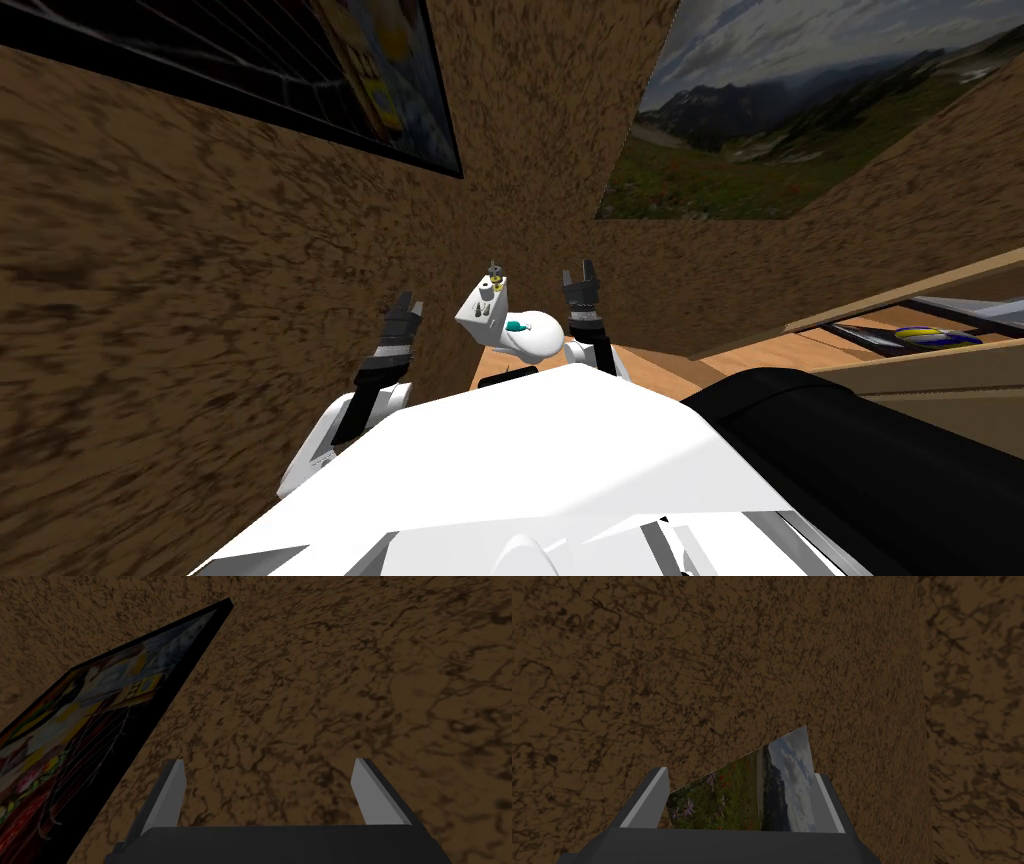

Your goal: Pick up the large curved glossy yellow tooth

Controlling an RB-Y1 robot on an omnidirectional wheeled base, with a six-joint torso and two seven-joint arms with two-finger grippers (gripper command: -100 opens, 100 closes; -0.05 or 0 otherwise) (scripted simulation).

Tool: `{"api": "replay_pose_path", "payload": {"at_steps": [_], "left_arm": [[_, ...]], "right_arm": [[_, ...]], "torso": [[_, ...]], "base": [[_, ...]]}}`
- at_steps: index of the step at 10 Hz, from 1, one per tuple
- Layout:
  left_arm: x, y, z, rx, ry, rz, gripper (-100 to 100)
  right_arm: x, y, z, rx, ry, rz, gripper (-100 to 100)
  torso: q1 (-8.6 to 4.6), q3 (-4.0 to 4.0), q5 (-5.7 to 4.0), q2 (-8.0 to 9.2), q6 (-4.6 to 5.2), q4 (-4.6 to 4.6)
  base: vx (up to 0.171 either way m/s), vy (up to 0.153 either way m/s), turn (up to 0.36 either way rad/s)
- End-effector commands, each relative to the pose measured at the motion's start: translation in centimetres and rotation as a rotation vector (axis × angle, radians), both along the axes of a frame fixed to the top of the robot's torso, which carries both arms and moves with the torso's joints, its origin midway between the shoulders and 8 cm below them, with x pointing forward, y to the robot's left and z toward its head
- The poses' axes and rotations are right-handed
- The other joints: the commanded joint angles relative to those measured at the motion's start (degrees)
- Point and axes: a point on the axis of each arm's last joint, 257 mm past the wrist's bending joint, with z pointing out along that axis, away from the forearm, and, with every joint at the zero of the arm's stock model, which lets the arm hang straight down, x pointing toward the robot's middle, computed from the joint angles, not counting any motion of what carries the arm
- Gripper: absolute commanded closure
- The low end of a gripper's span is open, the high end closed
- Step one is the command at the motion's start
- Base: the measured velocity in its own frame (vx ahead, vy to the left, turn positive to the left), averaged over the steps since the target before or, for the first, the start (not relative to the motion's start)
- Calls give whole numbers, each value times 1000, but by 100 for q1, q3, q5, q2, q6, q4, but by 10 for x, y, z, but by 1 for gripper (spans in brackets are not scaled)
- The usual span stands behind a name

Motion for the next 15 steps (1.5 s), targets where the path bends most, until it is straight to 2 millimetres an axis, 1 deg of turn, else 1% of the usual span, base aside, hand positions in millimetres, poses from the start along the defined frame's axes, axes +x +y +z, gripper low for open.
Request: {"api": "replay_pose_path", "payload": {"at_steps": [1,4,7,15], "left_arm": [[5,-3,-4,9,28,-31,-100],[14,-7,-14,35,82,-81,-100],[21,-12,-29,72,147,-123,-100],[21,-12,-29,72,147,-123,-100]], "right_arm": [[0,0,0,0,0,0,0],[0,0,0,0,0,0,0],[0,0,0,0,0,0,0],[0,0,0,0,0,0,0]], "torso": [[0,0,0,0,0,0],[3,12,1,20,-1,4],[26,29,6,51,-1,11],[4,44,2,76,-5,17]], "base": [[148,-12,-147],[126,-20,-139],[54,39,-154],[1,1,-4]]}}
